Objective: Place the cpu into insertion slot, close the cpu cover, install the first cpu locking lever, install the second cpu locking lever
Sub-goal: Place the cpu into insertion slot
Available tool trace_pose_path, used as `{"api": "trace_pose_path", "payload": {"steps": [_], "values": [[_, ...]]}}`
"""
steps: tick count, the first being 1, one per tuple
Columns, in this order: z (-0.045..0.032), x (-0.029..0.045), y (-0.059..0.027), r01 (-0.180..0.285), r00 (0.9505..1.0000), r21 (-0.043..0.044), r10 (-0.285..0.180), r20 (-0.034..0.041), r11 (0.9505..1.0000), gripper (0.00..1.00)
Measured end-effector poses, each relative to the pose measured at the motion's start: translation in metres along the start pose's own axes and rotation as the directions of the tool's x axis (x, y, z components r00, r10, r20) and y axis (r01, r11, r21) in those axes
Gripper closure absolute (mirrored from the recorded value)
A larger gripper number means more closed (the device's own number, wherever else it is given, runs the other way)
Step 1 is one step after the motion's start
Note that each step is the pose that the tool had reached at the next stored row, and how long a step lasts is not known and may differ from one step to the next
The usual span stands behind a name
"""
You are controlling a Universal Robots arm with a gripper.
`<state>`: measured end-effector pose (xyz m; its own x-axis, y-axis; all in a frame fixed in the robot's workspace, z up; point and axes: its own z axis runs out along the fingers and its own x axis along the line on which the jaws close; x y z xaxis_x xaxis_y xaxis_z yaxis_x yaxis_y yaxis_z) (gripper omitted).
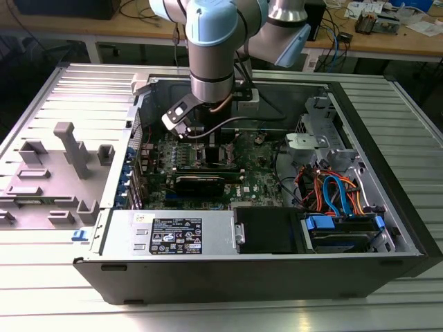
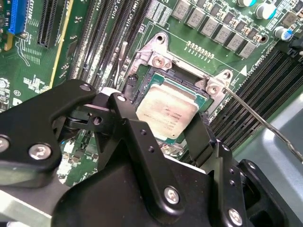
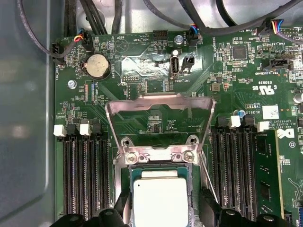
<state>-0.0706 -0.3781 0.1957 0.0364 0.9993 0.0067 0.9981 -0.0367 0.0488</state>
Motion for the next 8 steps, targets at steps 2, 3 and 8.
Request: {"api": "trace_pose_path", "payload": {"steps": [2,3,8], "values": [[-0.0016,-0.0001,0.0001,0.000,1.0000,0.0001,0.000,0.0002,1.0000,0.32],[-0.0034,0.0001,0.0003,0.000,1.0000,0.0004,0.000,0.0002,1.0000,0.32],[-0.0035,0.0007,0.0008,0.001,0.9996,-0.0005,-0.001,0.0277,1.0000,0.32]]}}
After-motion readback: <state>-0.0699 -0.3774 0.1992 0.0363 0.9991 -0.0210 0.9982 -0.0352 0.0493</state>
